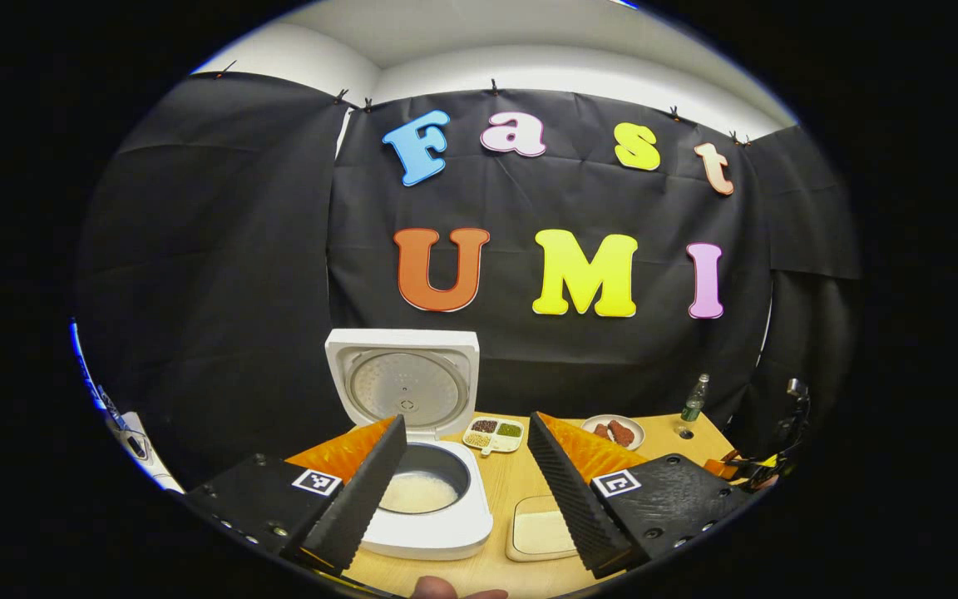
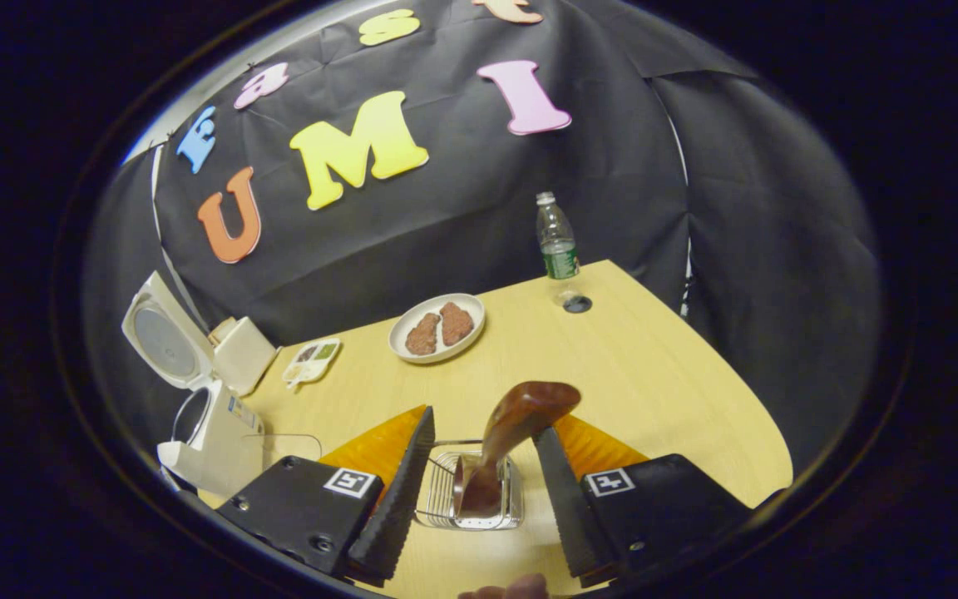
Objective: Close the left gripper, press the button to open the rice cooker; take a wooden spoon from the chopstick holder with the right hand, scoop a spoonful of rice and pour it into the rice cooker, then put the wooden spoon back into the chopstick holder.
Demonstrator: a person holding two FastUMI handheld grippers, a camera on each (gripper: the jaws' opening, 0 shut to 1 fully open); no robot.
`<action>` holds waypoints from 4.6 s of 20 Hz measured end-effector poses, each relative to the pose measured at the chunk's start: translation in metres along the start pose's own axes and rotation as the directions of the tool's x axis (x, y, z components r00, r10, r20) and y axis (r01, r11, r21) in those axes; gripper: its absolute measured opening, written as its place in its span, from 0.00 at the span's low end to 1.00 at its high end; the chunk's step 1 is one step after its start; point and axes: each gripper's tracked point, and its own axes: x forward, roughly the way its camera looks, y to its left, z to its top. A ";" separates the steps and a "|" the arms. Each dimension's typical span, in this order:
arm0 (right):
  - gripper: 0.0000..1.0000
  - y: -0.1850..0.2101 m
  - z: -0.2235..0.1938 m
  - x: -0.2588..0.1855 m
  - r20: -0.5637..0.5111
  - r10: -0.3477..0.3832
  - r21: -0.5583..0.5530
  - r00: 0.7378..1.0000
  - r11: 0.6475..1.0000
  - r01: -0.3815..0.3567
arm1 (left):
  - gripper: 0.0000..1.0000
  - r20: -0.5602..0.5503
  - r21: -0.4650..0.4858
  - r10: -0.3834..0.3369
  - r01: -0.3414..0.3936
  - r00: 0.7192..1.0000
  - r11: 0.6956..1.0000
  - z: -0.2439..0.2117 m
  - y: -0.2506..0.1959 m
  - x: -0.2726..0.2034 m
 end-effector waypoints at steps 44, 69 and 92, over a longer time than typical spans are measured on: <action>0.99 0.061 0.023 -0.187 0.184 -0.106 -0.133 0.977 0.982 0.132 | 0.97 -0.327 -0.027 -0.015 0.006 0.945 1.000 -0.055 0.079 0.146; 1.00 0.090 0.021 -0.149 0.118 0.074 -0.204 0.990 0.978 -0.049 | 0.98 -0.568 -0.009 0.051 -0.069 0.822 0.998 -0.213 0.077 0.082; 1.00 0.179 0.083 -0.152 0.228 0.303 -0.338 0.925 0.916 -0.216 | 0.94 -0.079 -0.069 0.061 -0.066 0.995 0.995 -0.044 0.069 0.027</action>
